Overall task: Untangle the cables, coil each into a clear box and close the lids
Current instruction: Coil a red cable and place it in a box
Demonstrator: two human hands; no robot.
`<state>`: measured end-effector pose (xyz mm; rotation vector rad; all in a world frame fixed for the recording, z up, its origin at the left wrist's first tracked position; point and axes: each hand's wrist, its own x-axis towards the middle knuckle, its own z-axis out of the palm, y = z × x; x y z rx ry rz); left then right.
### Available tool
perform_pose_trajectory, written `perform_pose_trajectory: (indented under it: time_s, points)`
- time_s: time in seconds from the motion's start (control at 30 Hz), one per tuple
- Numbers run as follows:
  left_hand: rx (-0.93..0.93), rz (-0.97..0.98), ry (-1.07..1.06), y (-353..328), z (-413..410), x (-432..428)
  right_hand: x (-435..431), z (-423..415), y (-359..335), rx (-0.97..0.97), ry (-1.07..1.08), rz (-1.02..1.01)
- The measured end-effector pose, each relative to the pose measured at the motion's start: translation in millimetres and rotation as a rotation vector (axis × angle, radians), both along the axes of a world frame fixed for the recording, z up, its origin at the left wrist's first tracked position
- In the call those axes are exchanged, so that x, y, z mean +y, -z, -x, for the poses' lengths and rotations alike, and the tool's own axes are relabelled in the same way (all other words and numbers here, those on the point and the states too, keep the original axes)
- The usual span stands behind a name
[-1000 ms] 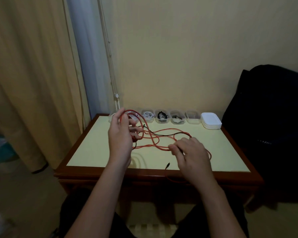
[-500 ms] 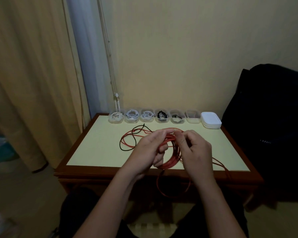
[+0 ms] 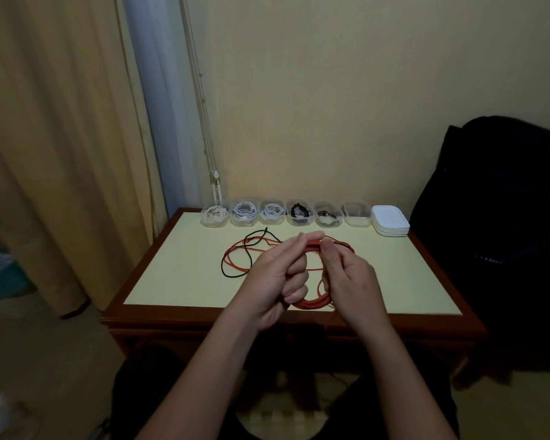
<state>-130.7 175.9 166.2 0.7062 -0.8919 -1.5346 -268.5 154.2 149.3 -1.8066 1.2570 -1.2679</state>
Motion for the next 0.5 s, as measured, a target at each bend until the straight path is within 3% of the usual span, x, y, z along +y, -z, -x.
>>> perform_pose_trajectory:
  time_s: [0.27, 0.5]
  points:
    - [0.125, -0.057, -0.055, -3, -14, -6, -9, 8, 2, -0.023, -0.040, -0.038]
    - [0.389, -0.093, -0.053, -9, -39, -10, -11, 15, 8, -0.053, -0.048, -0.048]
